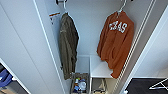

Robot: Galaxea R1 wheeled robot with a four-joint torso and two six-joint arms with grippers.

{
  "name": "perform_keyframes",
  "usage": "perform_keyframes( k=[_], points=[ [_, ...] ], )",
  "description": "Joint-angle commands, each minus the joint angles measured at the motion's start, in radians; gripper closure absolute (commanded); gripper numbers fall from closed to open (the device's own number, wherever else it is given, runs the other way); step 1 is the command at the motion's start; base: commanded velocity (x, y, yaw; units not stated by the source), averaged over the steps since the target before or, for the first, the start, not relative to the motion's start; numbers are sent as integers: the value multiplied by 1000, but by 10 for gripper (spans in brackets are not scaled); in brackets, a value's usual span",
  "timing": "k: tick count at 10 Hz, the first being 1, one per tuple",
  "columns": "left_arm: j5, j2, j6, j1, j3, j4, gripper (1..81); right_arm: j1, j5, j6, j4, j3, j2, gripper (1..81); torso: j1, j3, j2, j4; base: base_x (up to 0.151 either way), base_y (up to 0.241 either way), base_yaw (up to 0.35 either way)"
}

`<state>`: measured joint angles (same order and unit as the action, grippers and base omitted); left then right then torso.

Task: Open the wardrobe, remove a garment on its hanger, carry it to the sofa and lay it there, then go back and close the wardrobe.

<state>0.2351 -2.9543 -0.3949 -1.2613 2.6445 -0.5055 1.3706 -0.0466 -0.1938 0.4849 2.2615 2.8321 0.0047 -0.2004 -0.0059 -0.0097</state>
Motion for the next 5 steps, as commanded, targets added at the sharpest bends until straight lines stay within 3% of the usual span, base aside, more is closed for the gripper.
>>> perform_keyframes(
  k=[1,2,5],
  points=[
    [-154,29,5,15,-24,-117,10,-125,288,11,318,46,66,10,0,0,0,0,0,0,0],
    [-160,17,5,9,-9,-114,10,-159,358,11,426,38,81,10,0,0,0,0,0,0,0],
    [-157,-28,7,0,80,-103,10,-225,467,22,685,-40,94,10,0,0,0,0,0,0,0]
  ],
)
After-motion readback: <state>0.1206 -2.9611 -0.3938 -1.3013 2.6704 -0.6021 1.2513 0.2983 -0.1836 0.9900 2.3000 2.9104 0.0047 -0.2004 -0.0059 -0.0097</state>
